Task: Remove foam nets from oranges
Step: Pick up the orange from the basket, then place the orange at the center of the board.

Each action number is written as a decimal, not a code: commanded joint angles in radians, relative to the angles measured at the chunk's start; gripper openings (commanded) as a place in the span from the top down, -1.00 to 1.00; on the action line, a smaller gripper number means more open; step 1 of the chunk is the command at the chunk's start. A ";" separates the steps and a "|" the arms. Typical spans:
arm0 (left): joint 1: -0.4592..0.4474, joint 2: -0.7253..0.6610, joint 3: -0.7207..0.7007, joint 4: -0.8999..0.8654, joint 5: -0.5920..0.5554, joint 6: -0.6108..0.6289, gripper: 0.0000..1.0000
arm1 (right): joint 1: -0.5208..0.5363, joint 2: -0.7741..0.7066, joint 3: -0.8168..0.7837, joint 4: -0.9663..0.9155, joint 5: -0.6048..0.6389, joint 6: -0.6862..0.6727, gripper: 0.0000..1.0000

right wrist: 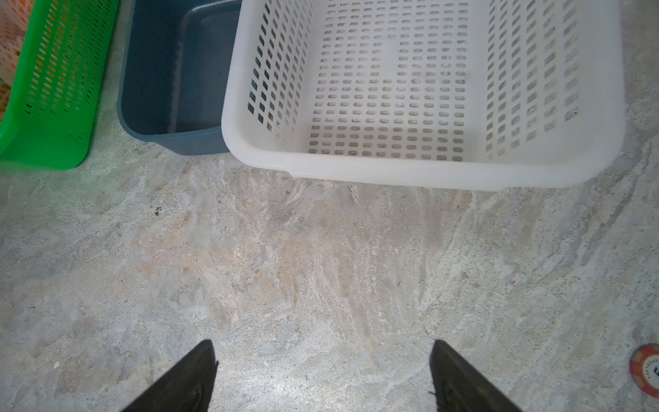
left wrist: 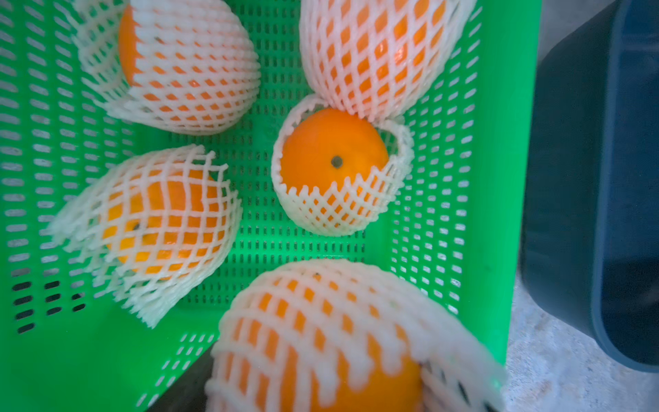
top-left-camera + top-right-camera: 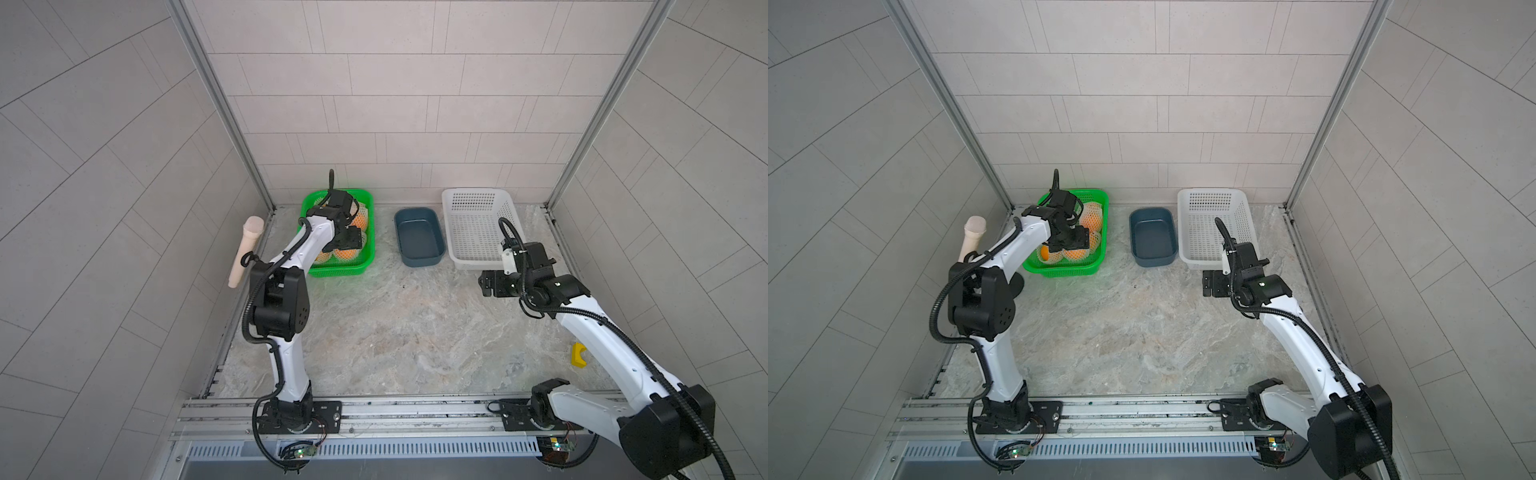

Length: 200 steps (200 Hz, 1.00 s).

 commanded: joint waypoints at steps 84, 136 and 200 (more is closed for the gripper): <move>-0.159 -0.207 -0.064 -0.097 -0.063 0.006 -0.42 | 0.006 -0.013 0.009 0.017 -0.013 0.025 -0.89; -0.429 -0.299 -0.251 0.008 -0.173 -0.149 -0.42 | 0.009 0.016 -0.025 0.040 -0.052 0.027 -0.89; -0.645 -0.164 -0.430 0.326 -0.237 -0.285 -0.43 | 0.045 -0.011 -0.200 0.218 -0.050 0.073 -0.88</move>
